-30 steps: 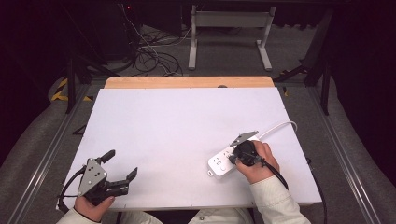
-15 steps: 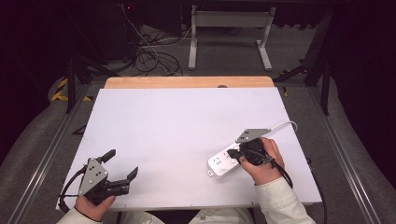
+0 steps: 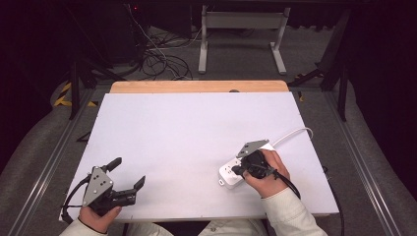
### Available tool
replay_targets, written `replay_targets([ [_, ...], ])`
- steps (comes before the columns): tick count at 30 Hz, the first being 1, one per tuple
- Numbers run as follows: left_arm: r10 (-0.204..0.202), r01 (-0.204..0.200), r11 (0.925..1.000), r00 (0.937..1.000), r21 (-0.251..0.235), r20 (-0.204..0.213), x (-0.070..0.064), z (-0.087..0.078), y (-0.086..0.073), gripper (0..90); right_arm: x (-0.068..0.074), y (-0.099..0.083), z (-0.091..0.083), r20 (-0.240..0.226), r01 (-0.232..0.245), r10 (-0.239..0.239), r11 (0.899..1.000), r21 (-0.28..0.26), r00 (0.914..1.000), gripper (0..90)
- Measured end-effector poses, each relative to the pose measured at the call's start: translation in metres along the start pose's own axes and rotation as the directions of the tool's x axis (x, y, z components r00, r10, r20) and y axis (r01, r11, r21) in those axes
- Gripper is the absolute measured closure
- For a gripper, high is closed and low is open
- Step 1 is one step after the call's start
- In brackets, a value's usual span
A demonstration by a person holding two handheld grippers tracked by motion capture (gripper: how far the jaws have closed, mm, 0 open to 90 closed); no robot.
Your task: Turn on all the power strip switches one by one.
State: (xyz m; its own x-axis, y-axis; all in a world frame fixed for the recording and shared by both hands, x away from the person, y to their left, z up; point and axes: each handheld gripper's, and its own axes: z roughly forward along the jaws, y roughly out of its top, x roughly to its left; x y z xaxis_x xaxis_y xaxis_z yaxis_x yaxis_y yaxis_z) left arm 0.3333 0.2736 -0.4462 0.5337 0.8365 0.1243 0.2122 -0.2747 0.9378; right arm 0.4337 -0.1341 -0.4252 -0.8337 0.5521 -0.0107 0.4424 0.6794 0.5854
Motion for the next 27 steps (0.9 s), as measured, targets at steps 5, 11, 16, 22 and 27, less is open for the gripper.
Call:
replay_targets([
  [5,-0.001,0.001,1.0000,1.0000,0.001,0.002,0.000,0.000,0.000,9.2,0.000,-0.001,0.006,0.000,-0.002,0.002,0.999,0.042,1.0000,90.0],
  [11,-0.001,0.001,1.0000,1.0000,0.001,0.002,0.000,0.000,0.000,9.2,0.003,-0.001,0.012,-0.015,0.011,-0.010,0.998,0.067,0.9998,90.0],
  [16,0.002,-0.002,1.0000,1.0000,0.000,0.003,0.000,0.000,0.000,9.2,0.003,-0.001,0.013,-0.012,0.011,-0.010,0.997,0.078,0.9999,90.0],
  [22,0.002,-0.002,1.0000,1.0000,0.000,0.002,0.000,0.000,0.000,9.2,0.005,0.000,0.014,-0.006,0.020,-0.019,0.996,0.088,0.9998,90.0],
  [27,-0.001,0.001,1.0000,1.0000,-0.001,0.001,0.000,0.000,0.000,9.2,0.007,0.001,0.015,0.002,0.025,-0.025,0.995,0.093,0.9997,90.0],
])
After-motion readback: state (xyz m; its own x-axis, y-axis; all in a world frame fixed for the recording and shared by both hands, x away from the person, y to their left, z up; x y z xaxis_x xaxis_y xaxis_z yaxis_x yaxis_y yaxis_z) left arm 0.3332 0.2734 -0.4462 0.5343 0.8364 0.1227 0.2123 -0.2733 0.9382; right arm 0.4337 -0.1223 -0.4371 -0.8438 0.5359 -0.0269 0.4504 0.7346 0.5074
